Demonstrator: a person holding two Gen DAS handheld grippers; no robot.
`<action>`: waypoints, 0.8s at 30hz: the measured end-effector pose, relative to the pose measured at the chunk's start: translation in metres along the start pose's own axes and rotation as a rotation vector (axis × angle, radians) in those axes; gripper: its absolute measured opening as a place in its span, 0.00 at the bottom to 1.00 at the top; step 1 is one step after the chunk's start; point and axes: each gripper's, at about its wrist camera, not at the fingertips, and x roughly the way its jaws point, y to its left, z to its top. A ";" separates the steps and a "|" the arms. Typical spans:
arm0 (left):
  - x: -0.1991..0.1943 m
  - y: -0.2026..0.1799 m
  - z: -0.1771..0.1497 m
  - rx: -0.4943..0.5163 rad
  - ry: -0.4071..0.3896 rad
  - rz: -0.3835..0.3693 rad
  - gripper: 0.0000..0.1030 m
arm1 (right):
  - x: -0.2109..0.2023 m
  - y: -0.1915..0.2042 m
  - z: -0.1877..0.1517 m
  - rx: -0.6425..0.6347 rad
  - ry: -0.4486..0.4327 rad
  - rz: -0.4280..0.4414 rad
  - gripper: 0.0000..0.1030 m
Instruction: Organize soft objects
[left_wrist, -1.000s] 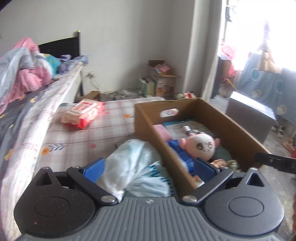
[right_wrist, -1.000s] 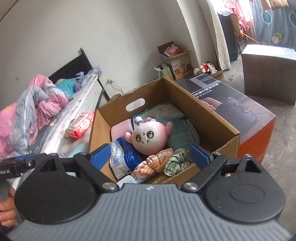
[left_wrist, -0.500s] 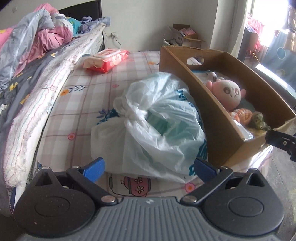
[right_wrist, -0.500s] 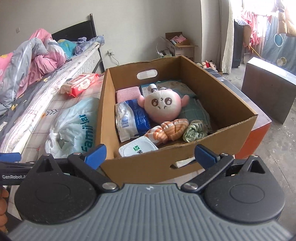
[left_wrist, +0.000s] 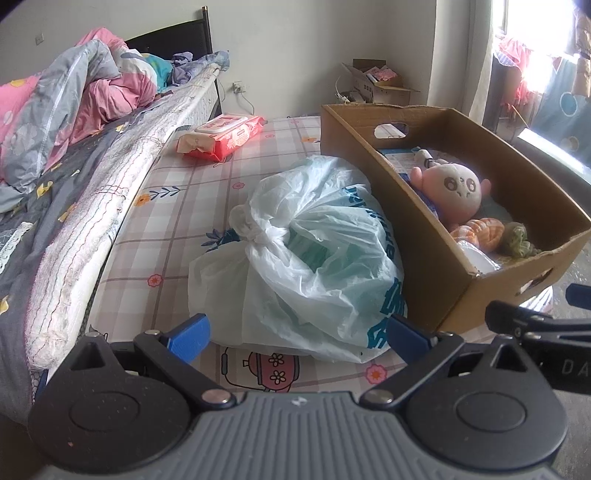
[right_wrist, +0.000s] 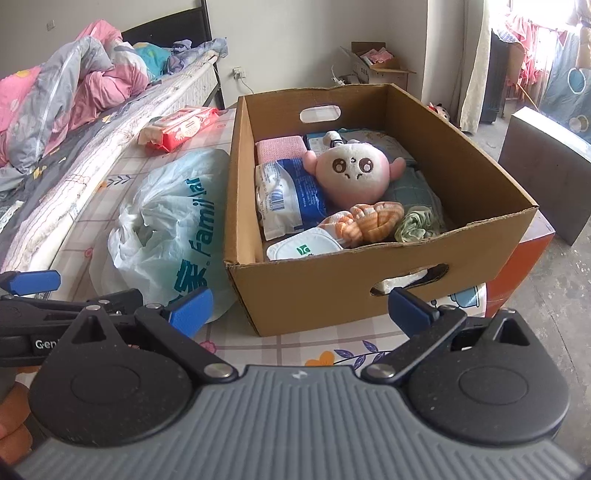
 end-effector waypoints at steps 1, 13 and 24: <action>-0.001 0.001 0.001 -0.007 -0.004 0.001 0.99 | 0.001 0.000 0.000 -0.002 0.005 -0.002 0.99; 0.003 -0.005 0.003 -0.007 0.012 0.016 0.98 | 0.007 -0.007 0.000 0.014 0.025 -0.003 0.99; 0.005 -0.007 0.004 -0.006 0.025 0.019 0.94 | 0.013 -0.008 0.001 0.013 0.042 -0.005 0.99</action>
